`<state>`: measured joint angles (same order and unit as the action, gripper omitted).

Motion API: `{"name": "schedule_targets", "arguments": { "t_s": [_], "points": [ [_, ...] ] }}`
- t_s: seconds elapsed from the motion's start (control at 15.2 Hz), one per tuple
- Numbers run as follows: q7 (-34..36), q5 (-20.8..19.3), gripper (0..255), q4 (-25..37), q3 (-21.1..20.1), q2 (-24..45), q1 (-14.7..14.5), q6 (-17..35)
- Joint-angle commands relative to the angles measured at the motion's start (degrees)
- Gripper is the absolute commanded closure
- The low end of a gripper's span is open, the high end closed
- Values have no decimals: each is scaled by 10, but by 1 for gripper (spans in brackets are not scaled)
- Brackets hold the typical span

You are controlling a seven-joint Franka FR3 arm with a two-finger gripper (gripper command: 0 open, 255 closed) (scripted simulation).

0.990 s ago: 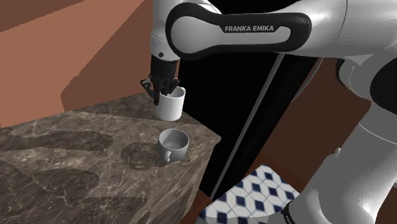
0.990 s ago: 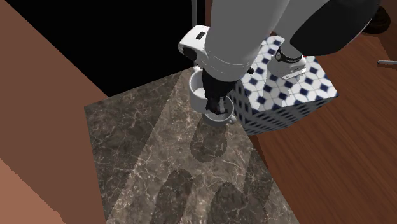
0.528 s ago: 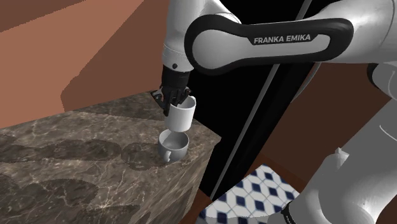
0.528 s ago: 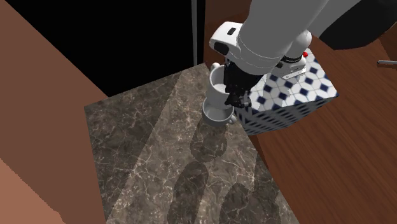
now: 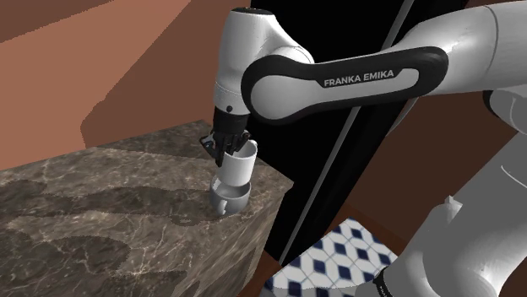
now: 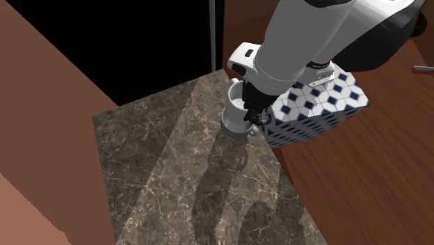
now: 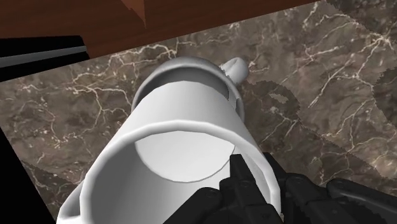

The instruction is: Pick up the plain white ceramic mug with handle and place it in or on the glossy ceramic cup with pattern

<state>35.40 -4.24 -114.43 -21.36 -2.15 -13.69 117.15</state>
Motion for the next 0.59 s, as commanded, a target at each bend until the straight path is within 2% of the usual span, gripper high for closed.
{"name": "schedule_targets", "arguments": {
  "t_s": [0.0, 0.26, 0.53],
  "points": [
    [2, -2, 255, -12, 0, 4, 0, 16],
    [7, -8, 255, -34, -1, 13, 0, 46],
    [8, -8, 255, -36, -1, 14, 0, 49]
  ]
}}
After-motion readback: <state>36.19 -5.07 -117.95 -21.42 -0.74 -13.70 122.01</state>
